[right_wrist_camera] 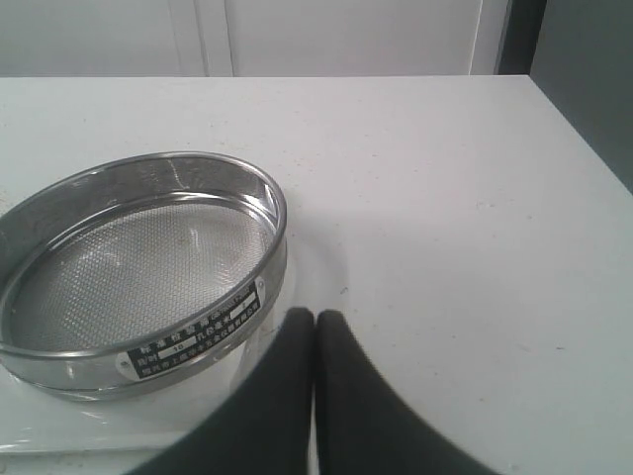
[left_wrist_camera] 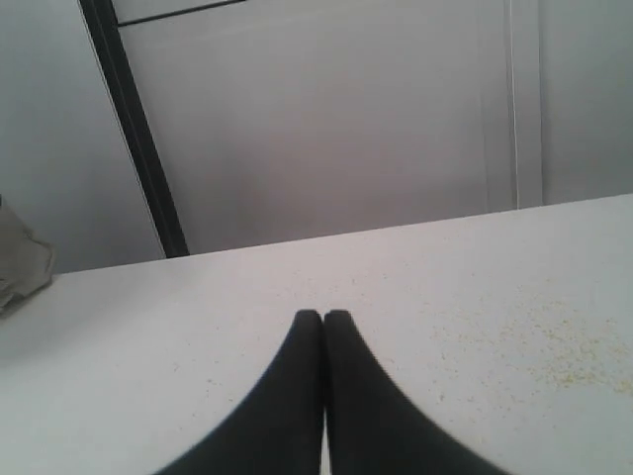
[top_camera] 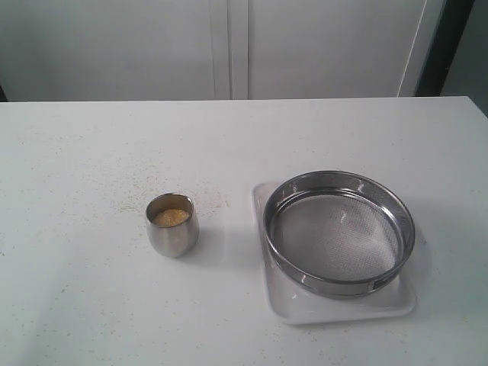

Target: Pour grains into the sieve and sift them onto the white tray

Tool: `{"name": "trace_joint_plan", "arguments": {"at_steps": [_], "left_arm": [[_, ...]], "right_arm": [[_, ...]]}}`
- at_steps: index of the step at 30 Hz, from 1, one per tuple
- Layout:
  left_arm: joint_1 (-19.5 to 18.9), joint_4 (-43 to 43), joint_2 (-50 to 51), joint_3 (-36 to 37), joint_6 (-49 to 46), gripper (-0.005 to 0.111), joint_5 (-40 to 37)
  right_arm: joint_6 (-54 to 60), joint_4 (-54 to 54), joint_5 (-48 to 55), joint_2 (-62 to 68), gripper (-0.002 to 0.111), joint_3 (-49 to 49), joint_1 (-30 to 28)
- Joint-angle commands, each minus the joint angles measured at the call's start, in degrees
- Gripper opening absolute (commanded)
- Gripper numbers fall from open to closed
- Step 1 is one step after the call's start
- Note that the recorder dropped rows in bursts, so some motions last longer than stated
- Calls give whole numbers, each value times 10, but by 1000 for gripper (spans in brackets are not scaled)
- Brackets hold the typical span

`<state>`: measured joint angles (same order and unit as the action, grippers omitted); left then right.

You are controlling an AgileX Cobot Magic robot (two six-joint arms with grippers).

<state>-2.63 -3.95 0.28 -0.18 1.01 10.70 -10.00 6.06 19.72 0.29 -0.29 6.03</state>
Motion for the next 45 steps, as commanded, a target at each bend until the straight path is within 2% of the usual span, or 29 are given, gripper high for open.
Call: {"name": "trace_joint_plan", "arguments": {"at_steps": [1,11,26,30,38,45], "left_arm": [[-2,3,-3,2,5,0,43],[-2,3,-3,2,5,0,91],[-2,4,-3,2,7,0,102],[-2,4,2,-22,7,0,102],[-2,4,105,-91,7,0,108],[-2,4,233,-138,31,0,188]], "right_arm": [[-2,0,-5,-3,0,3,2],[-2,0,-5,-3,0,3,2],[-7,0,-5,-3,0,3,2],[-17,0,-5,-3,0,3,2],[-17,0,-5,-3,0,3,2],[-17,0,-5,-3,0,3,2]]}}
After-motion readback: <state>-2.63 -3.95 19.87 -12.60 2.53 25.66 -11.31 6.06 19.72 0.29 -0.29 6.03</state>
